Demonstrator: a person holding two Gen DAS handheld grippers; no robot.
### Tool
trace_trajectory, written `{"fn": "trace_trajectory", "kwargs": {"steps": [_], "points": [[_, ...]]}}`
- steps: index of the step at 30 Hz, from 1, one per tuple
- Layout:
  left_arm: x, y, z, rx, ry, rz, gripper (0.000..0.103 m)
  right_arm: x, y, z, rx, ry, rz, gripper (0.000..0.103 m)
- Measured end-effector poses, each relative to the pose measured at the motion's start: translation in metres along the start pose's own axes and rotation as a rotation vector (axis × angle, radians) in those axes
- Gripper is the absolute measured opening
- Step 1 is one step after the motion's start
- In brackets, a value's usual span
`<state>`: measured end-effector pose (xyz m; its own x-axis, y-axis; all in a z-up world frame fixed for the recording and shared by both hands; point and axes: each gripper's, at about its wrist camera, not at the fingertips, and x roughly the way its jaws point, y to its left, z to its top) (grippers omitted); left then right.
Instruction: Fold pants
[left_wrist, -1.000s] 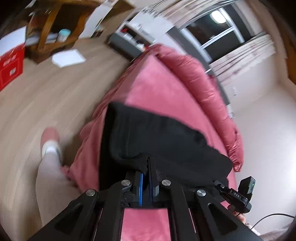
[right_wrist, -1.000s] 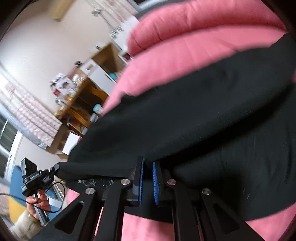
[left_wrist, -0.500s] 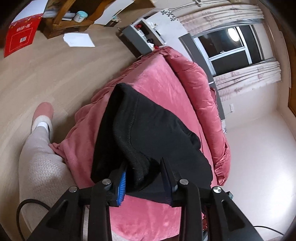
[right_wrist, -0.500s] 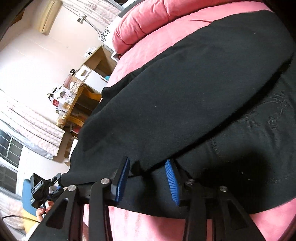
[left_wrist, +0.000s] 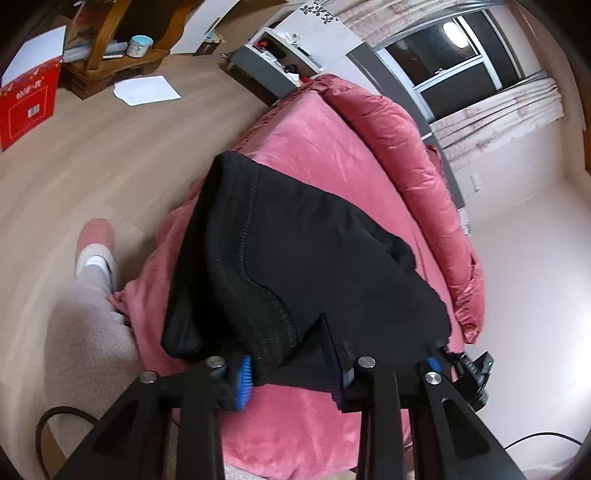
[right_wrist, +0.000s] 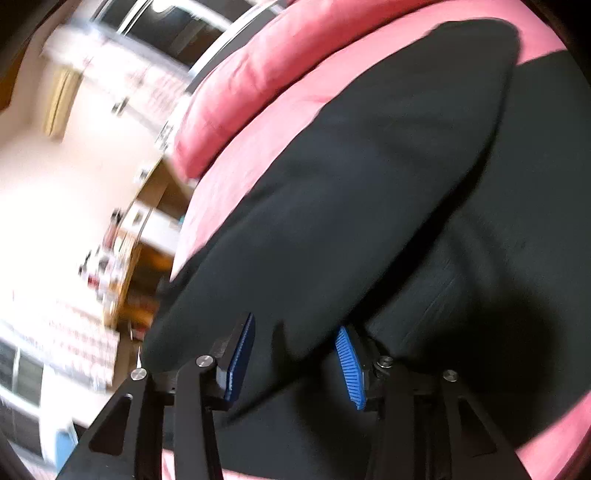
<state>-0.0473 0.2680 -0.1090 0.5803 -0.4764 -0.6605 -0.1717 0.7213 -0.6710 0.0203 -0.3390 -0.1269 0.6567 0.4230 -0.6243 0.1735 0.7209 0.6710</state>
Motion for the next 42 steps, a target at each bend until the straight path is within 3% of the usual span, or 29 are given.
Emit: {"fn": "trace_trajectory", "kwargs": {"steps": [3,6,10,15,19,23,29,31,34,37,40,41,42], "points": [[0.002,0.000,0.001,0.001,0.004,0.029,0.015,0.000,-0.018,0.021,0.078,-0.037,-0.001,0.043],[0.001,-0.004,0.003,0.025,0.005,0.062,0.006,-0.008,-0.028,0.039,0.119,-0.084,0.004,0.007],[-0.012,-0.020,0.007,0.107,-0.028,0.082,0.005,-0.041,-0.007,0.044,0.026,-0.145,0.048,0.007],[-0.028,-0.018,0.012,0.108,-0.047,0.080,0.005,-0.078,0.014,0.023,-0.082,-0.149,0.025,0.007],[-0.021,-0.007,0.004,0.100,-0.004,0.125,0.005,-0.074,-0.006,-0.005,-0.080,-0.079,-0.042,0.007],[-0.014,0.002,-0.009,0.135,0.038,0.181,0.005,-0.062,-0.046,-0.016,0.012,-0.025,-0.083,0.007],[-0.022,0.005,-0.013,0.141,0.029,0.136,0.005,-0.060,-0.044,-0.014,-0.022,0.019,-0.113,0.008],[-0.029,0.004,-0.013,0.140,0.016,0.114,0.013,-0.059,-0.036,-0.014,-0.005,0.024,-0.137,0.016],[-0.050,0.010,-0.009,0.103,-0.057,0.150,0.020,-0.088,-0.022,-0.012,-0.057,-0.089,-0.263,0.020],[-0.077,0.007,0.000,0.114,-0.201,0.287,0.020,-0.120,0.006,-0.010,-0.182,-0.245,-0.324,0.022],[-0.085,-0.020,0.008,0.216,-0.291,0.306,0.020,-0.124,0.045,-0.005,-0.342,-0.286,-0.253,0.023],[-0.078,-0.034,0.011,0.269,-0.279,0.291,0.020,-0.113,0.060,0.001,-0.386,-0.241,-0.173,0.026],[-0.068,-0.047,0.012,0.312,-0.259,0.276,0.020,-0.101,0.069,0.005,-0.402,-0.195,-0.116,0.035]]}}
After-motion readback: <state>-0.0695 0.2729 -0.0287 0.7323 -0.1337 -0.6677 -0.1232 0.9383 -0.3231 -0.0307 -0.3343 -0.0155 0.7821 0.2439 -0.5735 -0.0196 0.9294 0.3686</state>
